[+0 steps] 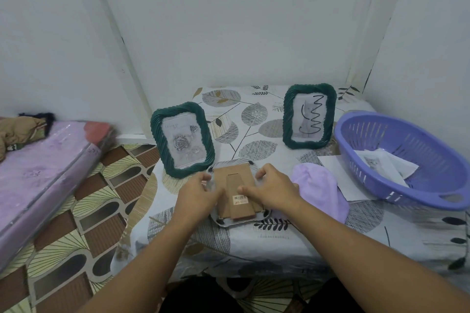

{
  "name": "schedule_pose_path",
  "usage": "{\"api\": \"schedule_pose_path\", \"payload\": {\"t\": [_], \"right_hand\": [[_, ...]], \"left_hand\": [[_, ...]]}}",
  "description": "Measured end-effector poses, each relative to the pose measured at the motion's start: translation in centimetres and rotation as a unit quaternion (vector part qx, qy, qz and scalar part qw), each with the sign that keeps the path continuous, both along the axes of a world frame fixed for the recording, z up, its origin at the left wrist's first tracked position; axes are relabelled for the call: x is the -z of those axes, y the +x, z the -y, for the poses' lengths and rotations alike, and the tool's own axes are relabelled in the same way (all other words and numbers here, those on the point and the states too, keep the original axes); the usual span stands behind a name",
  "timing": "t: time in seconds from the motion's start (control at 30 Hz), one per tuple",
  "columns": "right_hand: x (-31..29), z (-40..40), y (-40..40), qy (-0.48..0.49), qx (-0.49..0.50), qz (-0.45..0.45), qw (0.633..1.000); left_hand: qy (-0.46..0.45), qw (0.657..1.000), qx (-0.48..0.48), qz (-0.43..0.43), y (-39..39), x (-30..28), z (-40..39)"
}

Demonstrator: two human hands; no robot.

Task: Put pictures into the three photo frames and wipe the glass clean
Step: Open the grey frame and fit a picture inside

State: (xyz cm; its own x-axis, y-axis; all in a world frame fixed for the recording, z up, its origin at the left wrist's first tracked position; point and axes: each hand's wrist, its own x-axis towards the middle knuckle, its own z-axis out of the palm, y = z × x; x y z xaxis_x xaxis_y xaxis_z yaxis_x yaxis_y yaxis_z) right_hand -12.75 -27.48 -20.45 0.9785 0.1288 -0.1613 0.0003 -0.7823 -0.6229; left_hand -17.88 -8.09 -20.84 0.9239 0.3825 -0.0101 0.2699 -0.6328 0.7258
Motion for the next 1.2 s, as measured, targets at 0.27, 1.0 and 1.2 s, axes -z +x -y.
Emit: {"api": "schedule_pose_path", "payload": {"t": [0.27, 1.0, 1.2], "right_hand": [[0.1, -0.2, 2.4, 0.043, 0.032, 0.069, 0.996], [2.5, -0.2, 3.0, -0.003, 0.021, 0.093, 0.995], [3.5, -0.4, 4.0, 0.004, 0.024, 0.081, 0.996]], "left_hand": [[0.104, 0.991, -0.009, 0.082, 1.8, 0.1, 0.3], [0.117, 0.985, -0.028, 0.123, 1.7, 2.5, 0.5], [0.126, 0.987, -0.016, 0.098, 2.1, 2.6, 0.2]]}}
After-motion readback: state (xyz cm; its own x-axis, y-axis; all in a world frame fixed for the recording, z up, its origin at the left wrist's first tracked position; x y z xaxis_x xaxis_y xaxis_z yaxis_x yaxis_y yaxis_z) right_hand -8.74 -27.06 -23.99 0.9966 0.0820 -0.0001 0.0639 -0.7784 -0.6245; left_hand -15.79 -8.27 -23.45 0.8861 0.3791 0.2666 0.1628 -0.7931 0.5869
